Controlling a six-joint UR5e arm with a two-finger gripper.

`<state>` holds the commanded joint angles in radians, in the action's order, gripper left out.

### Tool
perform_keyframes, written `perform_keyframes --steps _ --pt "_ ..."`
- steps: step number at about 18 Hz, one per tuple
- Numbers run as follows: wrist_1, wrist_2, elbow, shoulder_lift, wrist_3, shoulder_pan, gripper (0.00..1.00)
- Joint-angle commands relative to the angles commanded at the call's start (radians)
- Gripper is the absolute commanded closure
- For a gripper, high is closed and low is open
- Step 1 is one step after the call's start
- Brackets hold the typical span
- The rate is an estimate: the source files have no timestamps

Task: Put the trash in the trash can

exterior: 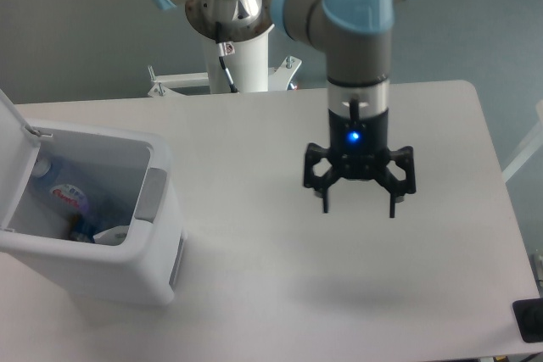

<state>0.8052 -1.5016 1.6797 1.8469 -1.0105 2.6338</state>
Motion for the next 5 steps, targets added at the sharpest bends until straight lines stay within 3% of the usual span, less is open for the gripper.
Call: perform_keyframes --steps 5 --pt "0.04 -0.025 -0.006 0.022 -0.069 -0.003 0.0"
